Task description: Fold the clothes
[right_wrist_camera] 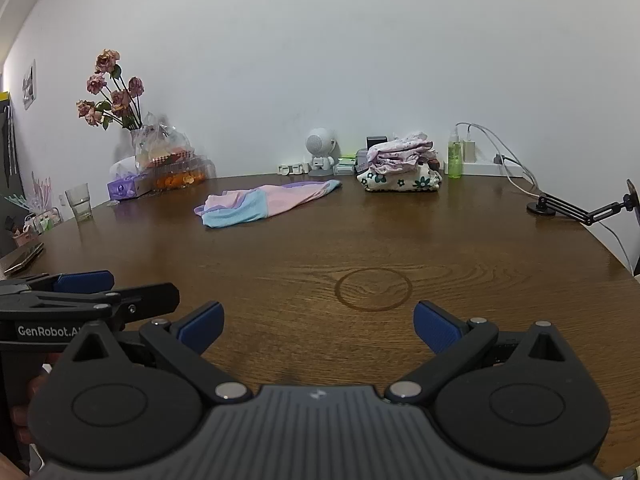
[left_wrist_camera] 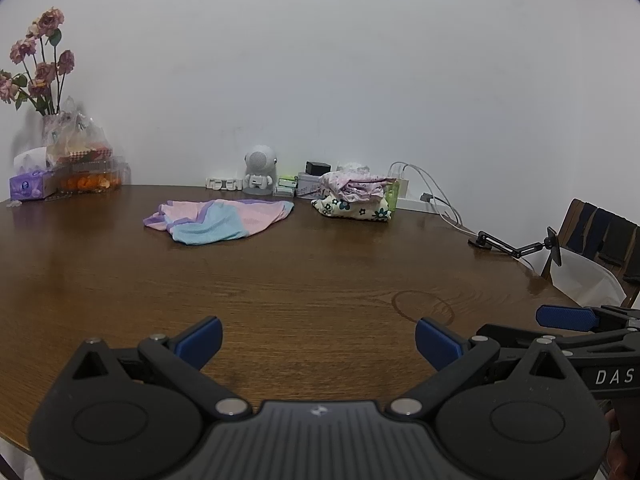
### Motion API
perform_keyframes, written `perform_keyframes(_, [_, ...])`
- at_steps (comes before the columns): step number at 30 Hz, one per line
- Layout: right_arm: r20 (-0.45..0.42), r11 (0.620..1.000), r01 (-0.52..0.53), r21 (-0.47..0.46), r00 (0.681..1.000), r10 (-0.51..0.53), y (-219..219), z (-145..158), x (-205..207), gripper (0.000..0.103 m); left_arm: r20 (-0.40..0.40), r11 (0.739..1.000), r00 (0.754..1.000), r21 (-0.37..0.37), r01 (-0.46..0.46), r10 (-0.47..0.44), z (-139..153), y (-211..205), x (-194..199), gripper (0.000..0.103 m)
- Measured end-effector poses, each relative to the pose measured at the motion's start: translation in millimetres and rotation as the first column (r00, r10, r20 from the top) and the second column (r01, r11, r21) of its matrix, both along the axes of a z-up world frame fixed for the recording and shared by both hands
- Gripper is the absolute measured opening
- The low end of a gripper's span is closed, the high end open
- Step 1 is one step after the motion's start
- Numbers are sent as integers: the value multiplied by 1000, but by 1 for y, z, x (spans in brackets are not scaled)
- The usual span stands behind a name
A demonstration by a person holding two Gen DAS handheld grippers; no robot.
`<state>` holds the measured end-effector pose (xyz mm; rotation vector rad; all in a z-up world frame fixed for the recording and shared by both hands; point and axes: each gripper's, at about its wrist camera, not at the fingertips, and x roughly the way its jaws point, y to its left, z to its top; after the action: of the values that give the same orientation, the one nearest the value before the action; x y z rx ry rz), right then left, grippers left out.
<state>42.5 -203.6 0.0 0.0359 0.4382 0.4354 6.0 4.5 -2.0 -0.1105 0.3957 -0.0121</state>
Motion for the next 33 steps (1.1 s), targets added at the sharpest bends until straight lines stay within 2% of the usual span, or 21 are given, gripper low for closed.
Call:
perform_keyframes(9, [-49, 999, -48, 7, 998, 48, 10, 5, 29, 103, -39, 1000, 999, -7, -8, 7, 8, 14, 26, 103])
perform_keyframes(15, [-85, 991, -129, 45, 987, 132, 20, 27, 74, 103, -43, 997, 997, 47, -62, 64, 30, 36, 63, 103])
perform_keyframes(19, [-119, 980, -195, 47, 973, 199, 34, 54, 123, 103, -74, 995, 994, 70, -77, 82, 50, 65, 103, 103])
perform_keyframes(26, [-156, 973, -223, -65, 965, 211, 87, 85, 227, 103, -182, 987, 974, 112, -115, 134, 61, 126, 194, 103])
perform_keyframes(31, [-207, 958, -245, -150, 955, 212, 151, 79, 308, 103, -256, 974, 942, 127, -189, 216, 50, 172, 265, 100])
perform_keyframes(33, [-231, 953, -250, -172, 951, 207, 181, 70, 338, 102, -279, 966, 927, 134, -221, 251, 43, 190, 294, 95])
